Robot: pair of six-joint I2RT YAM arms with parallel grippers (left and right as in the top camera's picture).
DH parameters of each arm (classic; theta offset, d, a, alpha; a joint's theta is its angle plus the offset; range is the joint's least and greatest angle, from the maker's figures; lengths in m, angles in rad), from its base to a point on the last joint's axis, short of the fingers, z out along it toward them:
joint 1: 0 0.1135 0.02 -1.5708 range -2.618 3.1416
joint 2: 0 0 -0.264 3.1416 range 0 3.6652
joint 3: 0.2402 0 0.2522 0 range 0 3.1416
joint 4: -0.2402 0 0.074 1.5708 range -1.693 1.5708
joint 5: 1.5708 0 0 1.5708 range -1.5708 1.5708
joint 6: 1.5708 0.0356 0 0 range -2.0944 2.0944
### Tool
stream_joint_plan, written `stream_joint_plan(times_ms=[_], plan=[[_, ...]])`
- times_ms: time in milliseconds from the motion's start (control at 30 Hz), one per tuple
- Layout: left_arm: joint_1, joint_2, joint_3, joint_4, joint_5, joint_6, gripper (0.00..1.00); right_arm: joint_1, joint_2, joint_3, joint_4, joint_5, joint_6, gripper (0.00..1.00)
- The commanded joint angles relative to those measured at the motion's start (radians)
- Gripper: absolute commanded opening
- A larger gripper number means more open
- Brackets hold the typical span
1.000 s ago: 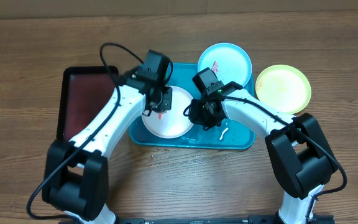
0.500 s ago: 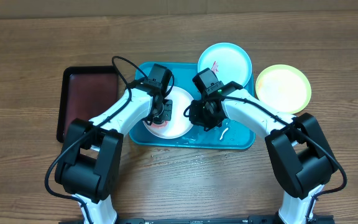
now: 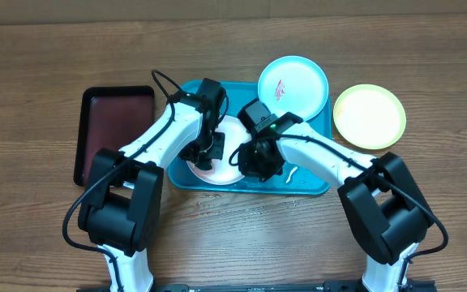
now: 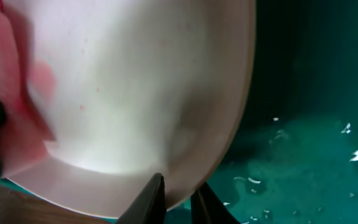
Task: Clean dirty plates on tray and stack at the side
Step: 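Scrub the white plate with the sponge while right gripper holds it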
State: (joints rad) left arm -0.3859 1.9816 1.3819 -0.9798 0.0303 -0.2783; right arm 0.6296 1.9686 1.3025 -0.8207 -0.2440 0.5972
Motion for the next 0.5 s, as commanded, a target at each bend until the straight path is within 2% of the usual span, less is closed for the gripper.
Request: stream_joint_plan(times_ms=[0, 267, 467], plan=[[0.002, 0.006, 0.041, 0.002, 0.01, 0.018, 0.04, 0.028, 0.009, 0.006, -0.015, 0.001, -0.03, 0.16], [0.006, 0.008, 0.04, 0.1, -0.088, -0.042, 0.04, 0.001, 0.009, 0.006, 0.029, 0.015, -0.026, 0.18], [0.006, 0.011, 0.033, 0.154, -0.093, -0.044, 0.04, -0.054, 0.009, 0.006, 0.092, 0.058, 0.013, 0.18]])
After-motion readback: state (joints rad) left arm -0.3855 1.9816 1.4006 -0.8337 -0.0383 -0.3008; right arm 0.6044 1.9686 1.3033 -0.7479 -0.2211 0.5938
